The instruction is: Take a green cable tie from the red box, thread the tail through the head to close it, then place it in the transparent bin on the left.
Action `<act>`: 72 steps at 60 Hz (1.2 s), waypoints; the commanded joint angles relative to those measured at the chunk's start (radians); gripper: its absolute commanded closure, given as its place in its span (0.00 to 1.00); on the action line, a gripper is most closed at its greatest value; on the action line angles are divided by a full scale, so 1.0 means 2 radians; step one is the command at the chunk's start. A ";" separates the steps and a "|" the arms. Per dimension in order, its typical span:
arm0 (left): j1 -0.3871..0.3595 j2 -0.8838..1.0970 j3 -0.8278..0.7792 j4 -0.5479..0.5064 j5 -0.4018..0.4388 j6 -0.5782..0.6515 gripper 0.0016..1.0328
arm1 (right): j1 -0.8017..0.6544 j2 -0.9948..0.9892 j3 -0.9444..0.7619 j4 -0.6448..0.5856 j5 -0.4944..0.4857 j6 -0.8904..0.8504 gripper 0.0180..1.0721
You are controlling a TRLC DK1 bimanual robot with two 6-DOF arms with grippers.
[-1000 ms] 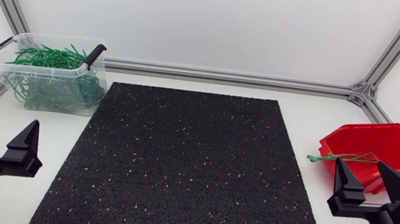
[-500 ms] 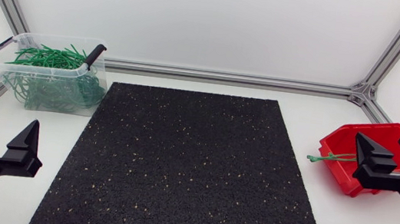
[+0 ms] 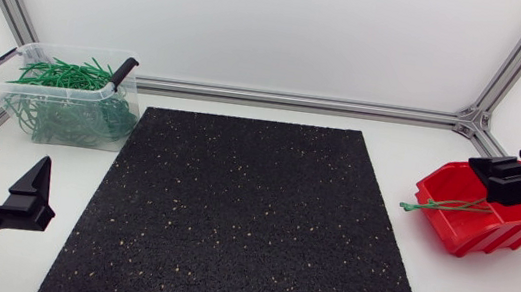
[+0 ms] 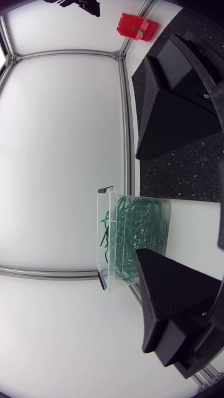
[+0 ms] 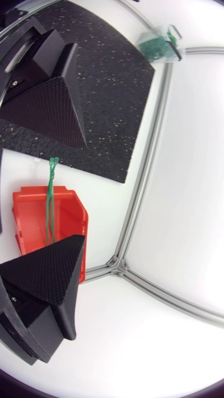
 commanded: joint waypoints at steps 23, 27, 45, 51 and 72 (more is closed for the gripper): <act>-0.001 -0.001 -0.021 -0.004 -0.002 -0.010 0.04 | -0.010 0.149 0.053 -0.095 0.007 -0.250 0.04; -0.001 0.000 -0.021 -0.004 -0.002 -0.011 0.04 | -0.016 0.162 0.052 -0.097 0.006 -0.272 0.04; -0.001 0.000 -0.021 -0.005 -0.002 -0.011 0.04 | -0.049 0.221 0.024 -0.046 -0.002 -0.386 0.04; -0.001 0.000 -0.021 -0.005 -0.002 -0.011 0.04 | -0.059 0.231 0.012 -0.032 -0.005 -0.406 0.04; -0.002 0.003 -0.021 -0.005 0.001 -0.011 0.04 | -0.063 0.231 -0.083 0.125 -0.007 -0.458 0.11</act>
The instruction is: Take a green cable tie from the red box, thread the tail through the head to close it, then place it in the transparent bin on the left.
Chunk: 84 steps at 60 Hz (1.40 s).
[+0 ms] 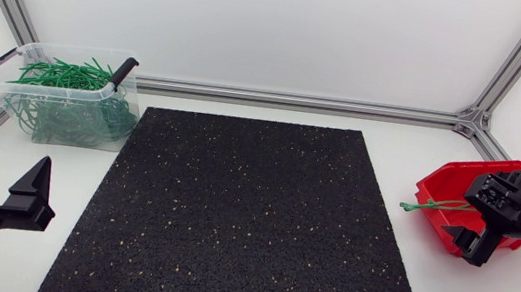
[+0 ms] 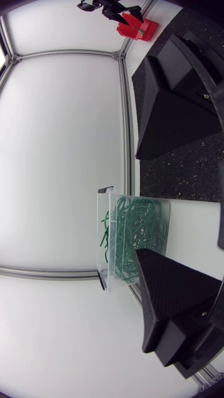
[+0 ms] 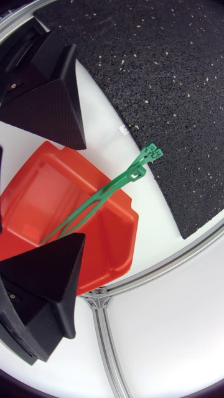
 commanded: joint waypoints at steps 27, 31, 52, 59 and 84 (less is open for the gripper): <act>-0.002 0.004 -0.021 -0.005 0.003 -0.011 0.04 | 0.004 -0.003 -0.074 0.121 -0.040 0.006 0.27; -0.002 0.004 -0.021 -0.005 0.003 -0.011 0.04 | 0.004 -0.010 -0.080 0.134 -0.043 0.015 0.28; -0.001 0.004 -0.021 -0.007 0.006 -0.011 0.04 | 0.014 -0.009 -0.108 0.204 -0.053 0.040 0.58; 0.000 0.004 -0.021 -0.008 0.006 -0.011 0.04 | 0.021 0.006 -0.123 0.252 -0.040 0.044 0.60; 0.000 0.006 -0.021 -0.008 0.007 -0.011 0.04 | 0.020 0.048 -0.126 0.312 -0.033 0.051 0.74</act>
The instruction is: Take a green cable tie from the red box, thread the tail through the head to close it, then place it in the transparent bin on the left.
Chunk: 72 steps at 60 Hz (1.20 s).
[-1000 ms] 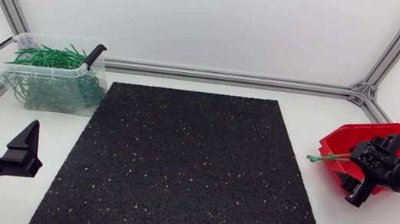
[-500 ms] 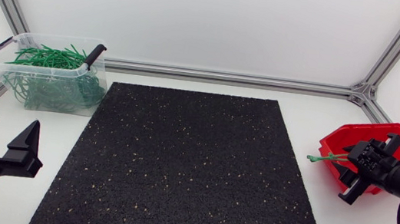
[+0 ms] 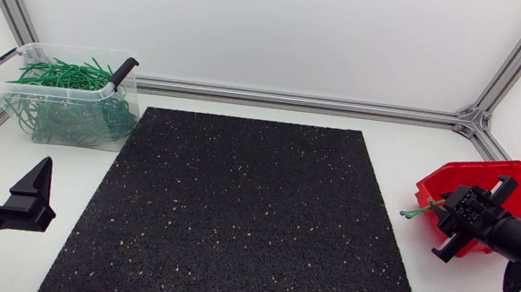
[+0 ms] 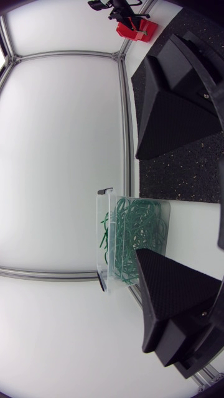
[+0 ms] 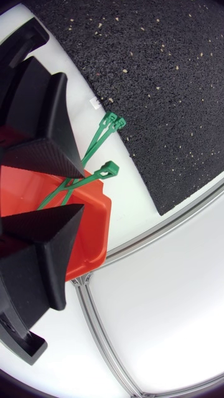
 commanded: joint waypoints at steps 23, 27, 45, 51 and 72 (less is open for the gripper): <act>0.001 0.005 -0.021 -0.007 0.003 -0.011 0.04 | 0.006 -0.047 -0.008 -0.011 -0.010 0.020 0.95; 0.001 0.005 -0.021 -0.007 0.003 -0.011 0.04 | 0.006 -0.072 0.004 -0.040 -0.018 0.029 0.95; 0.001 0.005 -0.021 -0.007 0.003 -0.011 0.04 | 0.007 -0.203 0.111 -0.253 -0.075 0.107 0.95; 0.002 0.005 -0.021 -0.007 0.003 -0.011 0.04 | 0.017 -0.227 0.148 -0.294 -0.090 0.139 0.95; 0.002 0.005 -0.021 -0.007 0.003 -0.011 0.04 | 0.061 -0.250 0.278 -0.476 -0.118 0.202 0.95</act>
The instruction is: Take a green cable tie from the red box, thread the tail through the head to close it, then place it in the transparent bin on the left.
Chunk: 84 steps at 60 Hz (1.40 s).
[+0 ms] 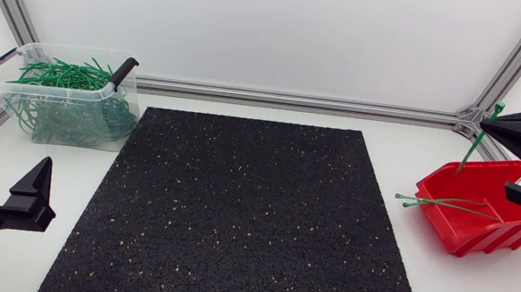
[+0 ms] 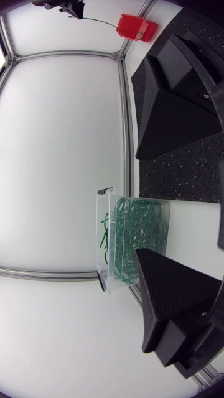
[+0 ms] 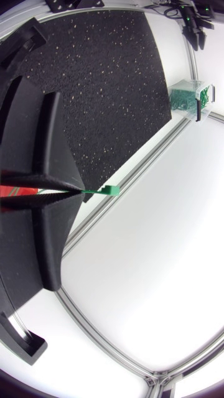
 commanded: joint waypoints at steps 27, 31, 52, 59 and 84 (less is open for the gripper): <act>-0.001 0.006 -0.020 -0.012 0.004 -0.018 0.04 | 0.138 0.061 0.184 -0.244 -0.006 0.142 0.95; -0.001 0.012 -0.020 -0.012 0.004 -0.021 0.04 | 0.151 0.071 0.186 -0.253 -0.013 0.156 0.95; -0.014 0.017 -0.020 -0.012 0.007 -0.035 0.04 | 0.200 0.119 0.190 -0.260 -0.034 0.302 0.95; -0.023 0.017 -0.020 -0.011 0.007 -0.037 0.04 | 0.228 0.127 0.183 -0.253 -0.031 0.365 0.95; -0.042 0.054 0.022 0.014 0.006 -0.036 0.07 | 0.350 0.128 0.143 -0.137 0.108 0.557 0.95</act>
